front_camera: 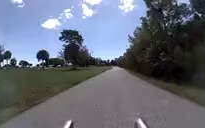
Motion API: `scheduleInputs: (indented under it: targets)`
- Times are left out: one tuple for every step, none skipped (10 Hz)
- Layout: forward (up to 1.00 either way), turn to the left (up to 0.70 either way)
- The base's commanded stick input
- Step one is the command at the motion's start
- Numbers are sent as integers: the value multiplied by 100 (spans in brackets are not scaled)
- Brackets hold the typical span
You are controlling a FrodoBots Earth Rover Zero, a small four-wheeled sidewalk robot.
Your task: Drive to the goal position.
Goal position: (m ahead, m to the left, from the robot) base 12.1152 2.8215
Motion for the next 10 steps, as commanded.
scheduleInputs:
  targets:
    - [50, -25]
    - [50, -25]
    - [50, -25]
    - [50, -25]
    - [50, -25]
    - [50, -13]
    - [50, 0]
    - [50, 0]
    - [50, 0]
    - [50, 0]
